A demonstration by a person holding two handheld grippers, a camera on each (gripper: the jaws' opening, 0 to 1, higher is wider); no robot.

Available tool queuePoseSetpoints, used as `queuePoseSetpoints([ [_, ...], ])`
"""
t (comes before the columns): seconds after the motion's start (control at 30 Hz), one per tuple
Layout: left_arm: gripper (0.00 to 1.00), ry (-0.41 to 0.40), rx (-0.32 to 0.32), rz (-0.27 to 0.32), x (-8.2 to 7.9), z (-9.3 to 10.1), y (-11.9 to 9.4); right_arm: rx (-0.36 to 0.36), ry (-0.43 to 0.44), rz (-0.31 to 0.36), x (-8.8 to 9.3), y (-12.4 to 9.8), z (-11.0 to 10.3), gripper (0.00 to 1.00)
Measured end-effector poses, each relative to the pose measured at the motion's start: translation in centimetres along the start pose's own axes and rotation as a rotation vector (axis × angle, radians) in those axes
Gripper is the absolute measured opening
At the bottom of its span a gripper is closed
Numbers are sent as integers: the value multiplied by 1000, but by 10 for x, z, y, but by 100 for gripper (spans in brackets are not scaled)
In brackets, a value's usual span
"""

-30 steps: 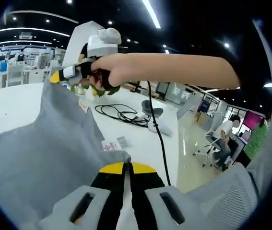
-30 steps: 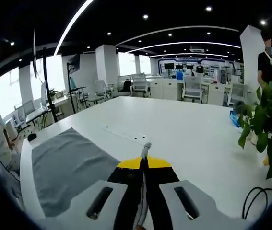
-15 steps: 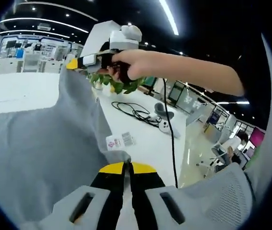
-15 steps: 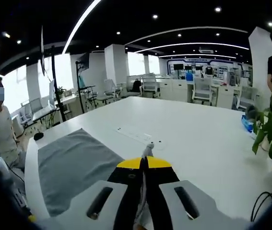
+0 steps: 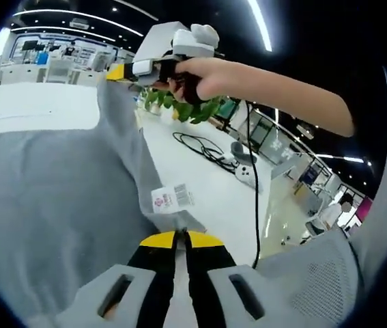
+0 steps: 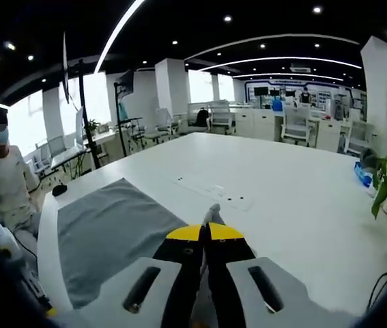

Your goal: Fold the towel on the table until its edges align and the towel forms a compact rectangular stack.

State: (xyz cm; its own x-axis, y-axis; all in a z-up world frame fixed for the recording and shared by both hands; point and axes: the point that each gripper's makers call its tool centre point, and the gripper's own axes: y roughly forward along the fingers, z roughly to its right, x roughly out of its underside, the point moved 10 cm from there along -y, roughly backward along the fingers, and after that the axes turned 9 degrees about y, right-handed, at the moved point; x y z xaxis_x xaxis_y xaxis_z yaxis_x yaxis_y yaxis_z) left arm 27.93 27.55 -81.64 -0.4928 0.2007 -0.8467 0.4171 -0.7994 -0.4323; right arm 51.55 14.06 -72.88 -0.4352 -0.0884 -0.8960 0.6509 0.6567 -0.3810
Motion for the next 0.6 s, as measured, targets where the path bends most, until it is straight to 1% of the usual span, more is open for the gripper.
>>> queuePoseSetpoints([
  [0.07,7,-7,-9,-19,3,-1,0,-5,-3,-4,1,1,-1,0],
  [0.27,15,-19,-11,-55,11,-3,2,-10,7,-6,2,2,-2,0],
  [0.5,14,-46,-40,-74,14,-6,5,-11,12,-6,2,1,-3,0],
  [0.6,10,-72,-55,-75,14,-8,5,-9,13,-5,2,0,-4,0],
])
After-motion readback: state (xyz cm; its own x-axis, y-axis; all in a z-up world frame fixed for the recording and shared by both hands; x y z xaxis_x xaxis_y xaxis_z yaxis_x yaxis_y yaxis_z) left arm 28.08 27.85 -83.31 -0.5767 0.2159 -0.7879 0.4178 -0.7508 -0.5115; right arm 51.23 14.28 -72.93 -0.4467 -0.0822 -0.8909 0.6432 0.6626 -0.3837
